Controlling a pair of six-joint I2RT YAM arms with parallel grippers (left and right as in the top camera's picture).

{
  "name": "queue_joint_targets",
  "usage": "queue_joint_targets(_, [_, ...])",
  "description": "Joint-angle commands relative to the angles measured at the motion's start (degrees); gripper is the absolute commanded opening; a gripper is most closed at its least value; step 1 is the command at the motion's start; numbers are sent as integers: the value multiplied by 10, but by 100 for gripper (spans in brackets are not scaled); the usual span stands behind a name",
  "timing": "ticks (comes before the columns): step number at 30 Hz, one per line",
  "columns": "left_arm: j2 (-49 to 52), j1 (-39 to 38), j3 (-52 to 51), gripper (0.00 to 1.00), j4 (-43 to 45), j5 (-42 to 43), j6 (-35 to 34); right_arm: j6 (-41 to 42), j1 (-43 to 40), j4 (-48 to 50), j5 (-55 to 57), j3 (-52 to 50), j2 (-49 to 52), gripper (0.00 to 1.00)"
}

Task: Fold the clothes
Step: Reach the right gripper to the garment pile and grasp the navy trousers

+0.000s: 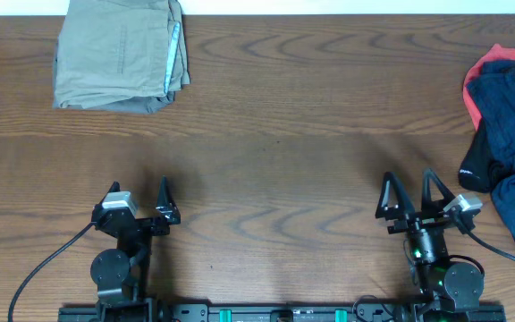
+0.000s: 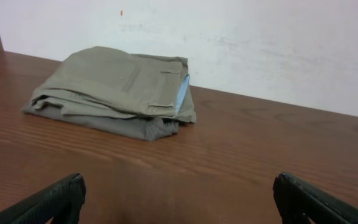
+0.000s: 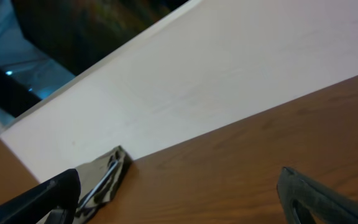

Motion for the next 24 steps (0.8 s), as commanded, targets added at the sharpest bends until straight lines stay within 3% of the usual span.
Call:
queue_joint_targets(1, [-3,-1,-7,98,-23,8,10,-6,-6,15,-24,-1,-3,99])
queue_joint_targets(6, [-3,-1,-7,98,-23,8,10,-73,-6,82,-1,7,-3,99])
queue_joint_targets(12, [-3,-1,-7,98,-23,8,10,-156,-6,81,47,83,46,99])
queue_joint_targets(24, [-3,-1,-7,98,-23,8,10,-259,-7,13,235,319,399,99])
